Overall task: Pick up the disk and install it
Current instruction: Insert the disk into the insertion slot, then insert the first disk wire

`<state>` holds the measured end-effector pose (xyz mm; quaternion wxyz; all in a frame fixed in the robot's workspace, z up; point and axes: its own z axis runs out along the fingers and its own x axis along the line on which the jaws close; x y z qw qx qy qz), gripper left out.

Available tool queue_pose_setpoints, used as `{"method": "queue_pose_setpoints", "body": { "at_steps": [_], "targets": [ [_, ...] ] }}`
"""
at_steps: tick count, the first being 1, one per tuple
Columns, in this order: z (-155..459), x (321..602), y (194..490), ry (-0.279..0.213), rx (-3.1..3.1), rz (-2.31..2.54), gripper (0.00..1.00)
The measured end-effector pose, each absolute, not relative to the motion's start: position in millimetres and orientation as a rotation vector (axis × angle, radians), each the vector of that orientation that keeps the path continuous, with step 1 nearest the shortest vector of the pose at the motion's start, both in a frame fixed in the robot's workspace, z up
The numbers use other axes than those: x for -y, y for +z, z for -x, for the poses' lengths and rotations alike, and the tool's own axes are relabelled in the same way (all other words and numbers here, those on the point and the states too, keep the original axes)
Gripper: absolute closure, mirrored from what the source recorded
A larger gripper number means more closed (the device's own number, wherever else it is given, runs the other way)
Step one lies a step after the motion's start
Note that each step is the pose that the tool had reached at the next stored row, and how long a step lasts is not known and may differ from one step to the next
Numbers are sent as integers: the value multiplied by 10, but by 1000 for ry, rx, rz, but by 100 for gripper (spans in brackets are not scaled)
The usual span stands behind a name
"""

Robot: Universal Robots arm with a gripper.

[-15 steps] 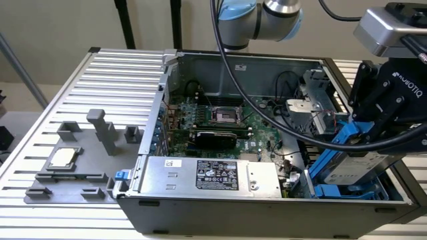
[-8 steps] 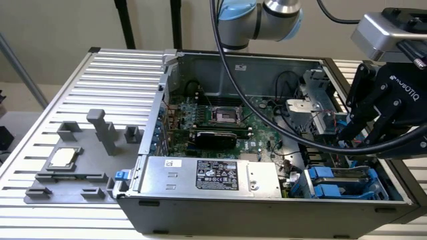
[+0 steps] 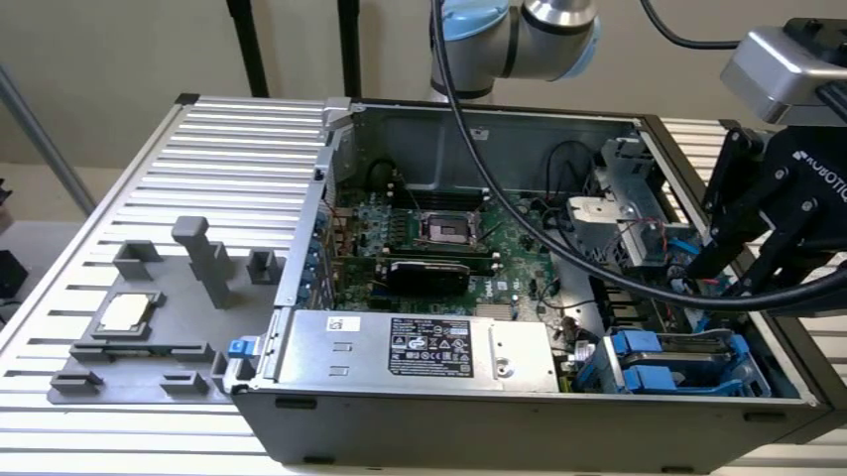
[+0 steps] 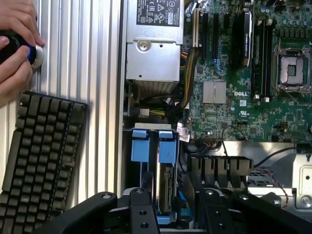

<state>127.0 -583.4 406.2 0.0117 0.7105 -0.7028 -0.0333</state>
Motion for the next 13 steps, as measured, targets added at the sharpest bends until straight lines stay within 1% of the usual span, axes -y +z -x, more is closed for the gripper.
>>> {"method": "queue_pose_setpoints", "body": {
  "at_steps": [4,5,6,7,9,10,11,12,13],
  "targets": [
    [-1275,5834,4062,-104,2192,-2215,59],
    [-1275,5834,4062,-104,2192,-2216,62],
    [-1275,5834,4062,-104,2192,-2216,68],
    [-1276,5834,4062,-104,2192,-2216,68],
    [-1276,5834,4062,-104,2192,-2216,80],
    [-1276,5834,4062,-104,2192,-2215,80],
    [-1276,5834,4062,-104,2192,-2216,86],
    [-1276,5834,4062,-104,2191,-2216,89],
    [-1276,5834,4062,-104,2192,-2215,89]
  ]
}}
